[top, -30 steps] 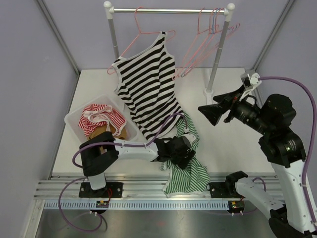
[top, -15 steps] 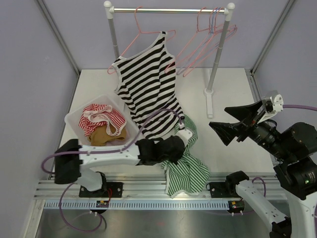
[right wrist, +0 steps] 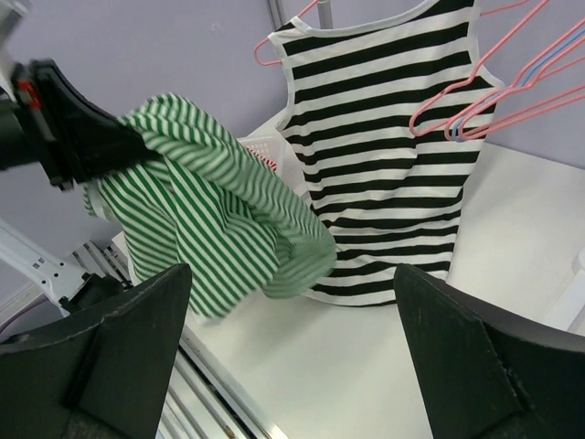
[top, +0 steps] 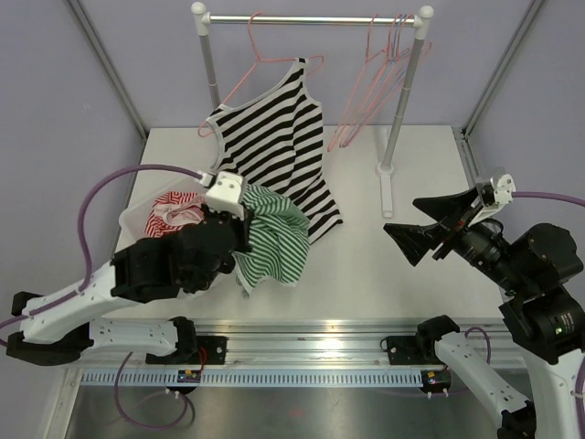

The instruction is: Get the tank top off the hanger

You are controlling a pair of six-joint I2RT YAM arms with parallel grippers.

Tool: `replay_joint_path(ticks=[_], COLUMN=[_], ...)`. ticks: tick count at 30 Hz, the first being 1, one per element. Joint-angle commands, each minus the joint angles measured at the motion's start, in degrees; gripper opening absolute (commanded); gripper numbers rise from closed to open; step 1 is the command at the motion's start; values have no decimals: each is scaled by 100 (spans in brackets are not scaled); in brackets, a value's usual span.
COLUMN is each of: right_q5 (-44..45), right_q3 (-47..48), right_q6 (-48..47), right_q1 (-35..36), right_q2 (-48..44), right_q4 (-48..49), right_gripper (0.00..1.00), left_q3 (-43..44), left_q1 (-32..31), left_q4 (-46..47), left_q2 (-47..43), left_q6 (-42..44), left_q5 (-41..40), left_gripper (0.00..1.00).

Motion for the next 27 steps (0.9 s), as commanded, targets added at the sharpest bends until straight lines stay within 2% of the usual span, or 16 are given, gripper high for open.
replay_joint_path(ticks=[1,6,8,10,11,12,14,15,16,18,19,21,23,24,25,27], right_q5=[54,19,-34,-113,-139,-165,-262,-323,-367,-412,-455,-543,-640,-666,-684,-737], right_q3=[-80,-89,-89,-80,-80,-80,-80,-80,-89,-115,-115,-168,-238,-247,-256,-282], right_q6=[-53,-44,-27,9,17,26,96,140,175,237,272,351,413,430,439,466], right_q1=[-17,-17,-17,-17,-17,-17,-17,-17,-17,-17,-17,-17,-17,-17,-17,-8], right_q2=[11,90,81,90,99,108,160,169,213,265,301,327,380,380,406,442], right_q4=[326,405,467,537,563,590,695,730,800,871,932,1003,1161,1170,1179,1205], right_gripper=[99,99,99,99,100,99,100,99,100,100,99,99,99,99,100,100], left_q3=[711,1239,1248,1073,672,468,3,-96,-166,-307,-368,-571,-449,-379,-308,33], left_q1=[60,210,472,858,1008,1184,1947,2272,2980,3748,4483,5172,6383,6389,6798,7125], left_q4=[-940,-2100,-2390,-2269,-1790,-1437,-691,-556,-416,-371,-248,-46,-53,-54,-115,-342], left_q2=[-263,-518,-728,-939,-1062,-1281,-1379,-1301,-1222,-1012,-854,-721,22,26,444,999], left_q6=[-169,-896,-1127,-1102,-919,-369,144,225,287,288,279,305,270,270,270,209], left_q5=[-1556,-2498,-2692,-2666,-2605,-2474,-1746,-1421,-766,-42,736,1540,2917,3159,3344,3521], left_gripper=[0,0,0,0,0,0,0,0,0,0,0,0,0,0,0,0])
